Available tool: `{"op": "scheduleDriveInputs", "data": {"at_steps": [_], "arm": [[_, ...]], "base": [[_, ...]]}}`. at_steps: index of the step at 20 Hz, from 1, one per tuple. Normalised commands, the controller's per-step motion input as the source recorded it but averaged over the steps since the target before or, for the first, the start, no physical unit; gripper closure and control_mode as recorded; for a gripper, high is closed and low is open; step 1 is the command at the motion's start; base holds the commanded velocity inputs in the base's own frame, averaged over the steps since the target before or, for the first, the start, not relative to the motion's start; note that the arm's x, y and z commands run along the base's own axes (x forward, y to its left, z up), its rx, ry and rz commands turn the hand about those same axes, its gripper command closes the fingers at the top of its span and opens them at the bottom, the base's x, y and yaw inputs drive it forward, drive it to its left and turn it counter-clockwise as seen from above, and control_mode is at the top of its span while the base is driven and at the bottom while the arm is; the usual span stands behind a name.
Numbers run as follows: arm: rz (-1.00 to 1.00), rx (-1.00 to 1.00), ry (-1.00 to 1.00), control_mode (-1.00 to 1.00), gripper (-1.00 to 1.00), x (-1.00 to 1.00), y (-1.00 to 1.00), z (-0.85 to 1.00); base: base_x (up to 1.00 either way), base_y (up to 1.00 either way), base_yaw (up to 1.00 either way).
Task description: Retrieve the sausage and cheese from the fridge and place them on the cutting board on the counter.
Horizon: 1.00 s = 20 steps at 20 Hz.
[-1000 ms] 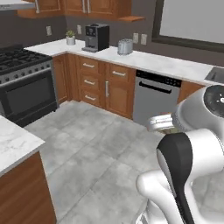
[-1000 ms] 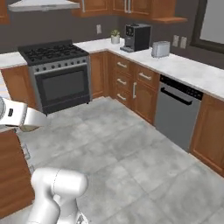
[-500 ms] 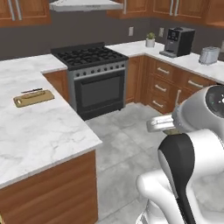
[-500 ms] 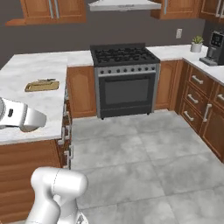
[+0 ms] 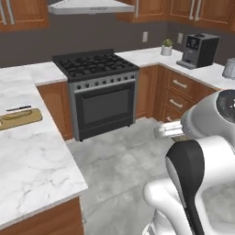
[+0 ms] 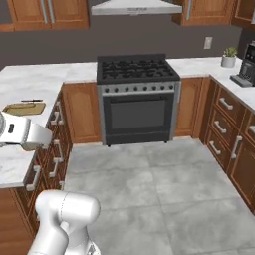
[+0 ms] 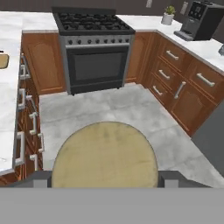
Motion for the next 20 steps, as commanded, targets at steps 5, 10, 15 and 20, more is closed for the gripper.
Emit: {"op": "scheduleDriveInputs", "data": {"at_steps": [5, 10, 15, 20], "arm": [[0.0, 0.0, 0.0, 1.0, 1.0, 0.0, 0.0, 0.0], [0.0, 0.0, 0.0, 1.0, 1.0, 0.0, 0.0, 0.0], [0.0, 0.0, 0.0, 1.0, 1.0, 0.0, 0.0, 0.0], [0.0, 0.0, 0.0, 1.0, 1.0, 0.0, 0.0, 0.0]], "base": [[0.93, -0.62, 0.15], [1.0, -0.55, 0.37], [1.0, -0.42, 0.54], [1.0, -0.27, 0.61]]}}
